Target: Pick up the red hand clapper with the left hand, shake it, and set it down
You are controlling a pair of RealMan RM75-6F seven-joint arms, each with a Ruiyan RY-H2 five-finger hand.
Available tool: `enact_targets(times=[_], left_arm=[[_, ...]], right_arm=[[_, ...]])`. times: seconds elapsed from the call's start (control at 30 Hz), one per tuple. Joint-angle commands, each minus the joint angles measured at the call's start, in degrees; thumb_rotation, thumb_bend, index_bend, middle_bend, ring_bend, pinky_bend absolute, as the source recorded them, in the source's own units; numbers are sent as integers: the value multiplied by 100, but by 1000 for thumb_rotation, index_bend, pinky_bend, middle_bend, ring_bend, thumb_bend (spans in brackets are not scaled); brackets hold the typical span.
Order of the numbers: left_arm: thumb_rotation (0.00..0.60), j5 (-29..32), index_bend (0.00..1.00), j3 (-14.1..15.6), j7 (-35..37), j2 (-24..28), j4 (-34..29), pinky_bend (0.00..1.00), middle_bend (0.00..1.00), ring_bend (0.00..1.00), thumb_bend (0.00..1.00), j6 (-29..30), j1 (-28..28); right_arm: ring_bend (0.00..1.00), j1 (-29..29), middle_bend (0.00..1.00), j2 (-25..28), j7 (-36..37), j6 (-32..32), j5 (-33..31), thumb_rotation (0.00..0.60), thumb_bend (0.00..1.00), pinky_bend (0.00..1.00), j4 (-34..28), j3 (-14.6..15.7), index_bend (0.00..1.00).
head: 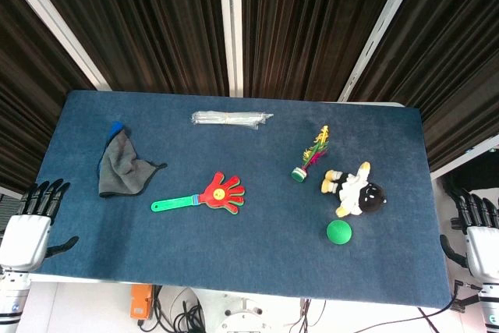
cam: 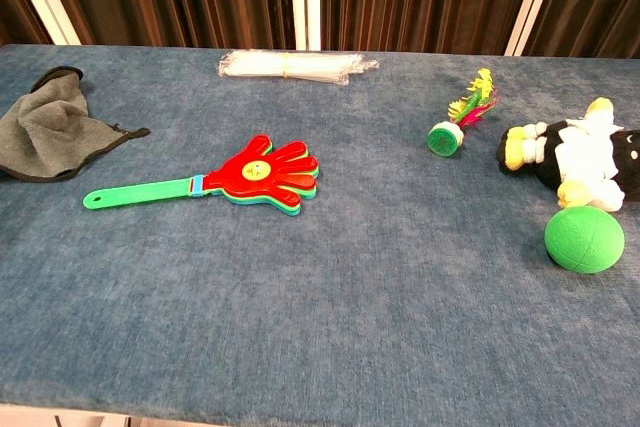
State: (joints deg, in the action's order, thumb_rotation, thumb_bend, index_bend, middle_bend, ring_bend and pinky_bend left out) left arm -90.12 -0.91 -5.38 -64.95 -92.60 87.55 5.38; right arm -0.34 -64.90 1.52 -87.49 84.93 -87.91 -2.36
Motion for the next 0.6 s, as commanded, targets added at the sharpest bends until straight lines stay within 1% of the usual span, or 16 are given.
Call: enact_targets(times=[0.03, 0.2, 0.43, 0.6], left_arm=[[600, 30, 38, 0, 49, -19, 63, 32, 39, 0, 65, -64, 23], [600, 42, 39, -18, 73, -130, 128, 32, 39, 0, 65, -139, 74], [600, 119, 41, -121, -53, -193, -48, 32, 45, 0, 58, -294, 213], [600, 122, 42, -137, -56, -242, -135, 32, 45, 0, 58, -409, 302]], right_arm=[[0, -8, 0, -15, -12, 1, -40, 600, 275, 0, 24, -21, 0], [0, -7, 0, -16, 12, 15, -56, 600, 275, 0, 45, -40, 0], [0, -4, 0, -2, 129, 7, -139, 600, 275, 0, 117, -128, 0], [0, 16, 0, -19, 84, 47, -111, 600, 278, 0, 173, -114, 0]])
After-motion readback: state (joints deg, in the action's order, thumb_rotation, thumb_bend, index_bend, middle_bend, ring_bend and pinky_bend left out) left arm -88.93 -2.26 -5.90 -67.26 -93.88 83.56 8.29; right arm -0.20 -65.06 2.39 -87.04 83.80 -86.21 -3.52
